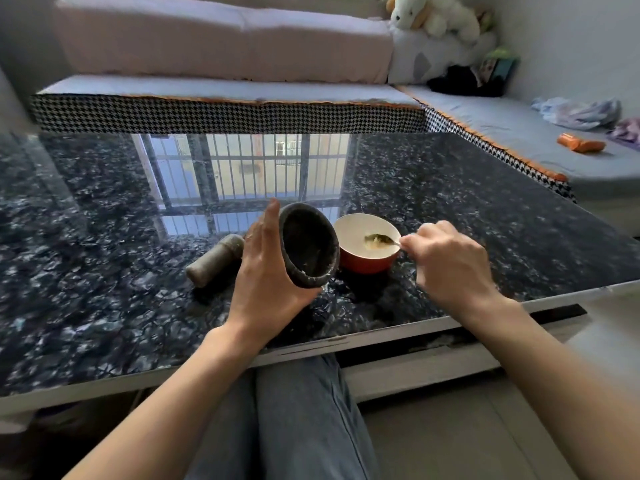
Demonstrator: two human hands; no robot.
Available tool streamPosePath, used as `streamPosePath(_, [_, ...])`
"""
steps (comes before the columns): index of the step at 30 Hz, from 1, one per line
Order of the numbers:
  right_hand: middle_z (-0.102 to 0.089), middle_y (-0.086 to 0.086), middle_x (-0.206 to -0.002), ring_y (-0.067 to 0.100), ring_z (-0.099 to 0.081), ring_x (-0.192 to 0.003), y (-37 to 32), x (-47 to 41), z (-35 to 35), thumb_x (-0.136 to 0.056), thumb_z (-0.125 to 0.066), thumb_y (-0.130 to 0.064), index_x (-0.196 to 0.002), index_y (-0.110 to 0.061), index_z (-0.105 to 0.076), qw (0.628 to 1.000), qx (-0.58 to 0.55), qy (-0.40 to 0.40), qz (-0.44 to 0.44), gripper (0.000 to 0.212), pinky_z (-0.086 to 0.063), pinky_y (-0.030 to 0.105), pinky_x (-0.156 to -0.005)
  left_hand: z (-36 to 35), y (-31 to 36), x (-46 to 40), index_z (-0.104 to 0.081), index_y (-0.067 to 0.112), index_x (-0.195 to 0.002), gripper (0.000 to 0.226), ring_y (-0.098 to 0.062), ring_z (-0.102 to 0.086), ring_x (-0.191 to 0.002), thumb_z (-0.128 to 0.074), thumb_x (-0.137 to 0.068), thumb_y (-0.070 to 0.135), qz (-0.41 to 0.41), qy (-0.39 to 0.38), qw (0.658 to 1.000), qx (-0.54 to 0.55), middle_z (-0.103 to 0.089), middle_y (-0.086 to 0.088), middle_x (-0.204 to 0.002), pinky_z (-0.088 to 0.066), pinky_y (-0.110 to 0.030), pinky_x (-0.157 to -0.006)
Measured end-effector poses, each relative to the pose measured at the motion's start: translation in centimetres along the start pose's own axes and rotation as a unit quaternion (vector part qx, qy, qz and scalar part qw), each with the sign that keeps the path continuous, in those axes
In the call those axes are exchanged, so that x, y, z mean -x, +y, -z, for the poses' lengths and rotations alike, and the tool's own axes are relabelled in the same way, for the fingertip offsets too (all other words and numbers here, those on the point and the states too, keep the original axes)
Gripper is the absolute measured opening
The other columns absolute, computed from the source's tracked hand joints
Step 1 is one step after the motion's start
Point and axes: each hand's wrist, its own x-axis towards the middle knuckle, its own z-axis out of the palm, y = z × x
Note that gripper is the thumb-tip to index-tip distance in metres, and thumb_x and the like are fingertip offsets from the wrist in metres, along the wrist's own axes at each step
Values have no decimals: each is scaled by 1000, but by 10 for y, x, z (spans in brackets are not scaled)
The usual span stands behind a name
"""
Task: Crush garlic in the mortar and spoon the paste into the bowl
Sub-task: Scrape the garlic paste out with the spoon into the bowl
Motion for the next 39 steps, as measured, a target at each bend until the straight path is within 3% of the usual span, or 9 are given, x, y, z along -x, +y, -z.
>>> streamPosePath(4, [-60,10,-66,30,-54,-64,2,5,-9,-49,-64,13,-79,-4,-69,988,107,55,93,34,-40,30,-51,0,-3,2,-10,16,-145,118,-22,-27,-132,-86,-56,32,-2,-4,1000,-7,-34,-11,-142,-21,-25,-100])
streamPosePath(10, [-65,5,-78,27,-55,-74,-4,22,7,-70,-68,7,-94,-9,-70,990,-85,105,-30,29,-50,33,-59,1,-5,6,-8,19,-145,119,-23,-24,-135,-85,-56,31,1,-2,1000,5,-31,-9,-145,-19,-29,-103])
streamPosePath(15, [-66,-1,-84,19,-56,-79,-30,36,27,-81,-58,-14,-96,-12,-70,965,-241,103,1,19,-49,29,-64,0,-5,11,-9,16,-146,117,-23,-24,-135,-85,-57,32,-2,0,1000,4,-30,-9,-146,-22,-32,-107])
streamPosePath(20, [-66,7,-75,27,-59,-64,-63,29,14,-67,-65,2,-96,-6,-69,989,-25,119,81,30,-45,29,-51,-3,-6,15,-16,9,-144,111,-31,-31,-131,-84,-59,31,-15,8,1000,-6,-34,-15,-141,-29,-44,-104])
streamPosePath(25, [-61,7,-66,24,-54,-54,-81,28,7,-75,-38,2,-86,-2,-69,986,52,117,103,33,-37,26,-43,-6,-7,17,-18,9,-142,104,-32,-31,-130,-82,-62,30,-32,27,999,-5,-37,-17,-139,-33,-48,-104])
streamPosePath(30, [-58,2,-73,25,-59,-63,-86,51,13,-74,-56,-4,-87,-13,-68,987,-156,-17,32,20,-39,26,-45,-10,-13,22,-17,13,-139,103,-27,-27,-132,-83,-62,31,-60,52,997,-8,-36,-16,-139,-31,-43,-105])
streamPosePath(35, [-69,-9,-86,8,-65,-83,-76,45,13,-81,-68,-19,-93,-20,-71,874,-465,-104,-94,12,-53,40,-78,-4,-26,30,-21,11,-136,99,-21,-24,-133,-81,-61,35,-101,58,993,-6,-27,-7,-137,-22,-21,-108])
streamPosePath(37, [-69,-6,-84,13,-65,-78,-74,41,19,-80,-69,-18,-92,-19,-71,903,-420,-42,-77,12,-54,39,-72,0,-30,33,-22,10,-134,98,-21,-26,-131,-80,-60,34,-113,66,991,-7,-27,-8,-135,-21,-15,-107])
streamPosePath(39, [-65,-1,-77,22,-62,-67,-75,35,25,-76,-70,-9,-89,-15,-71,973,-230,32,-9,15,-51,33,-58,3,-32,34,-22,13,-134,100,-20,-26,-130,-83,-57,29,-109,66,992,1,-26,-6,-135,-21,-13,-106])
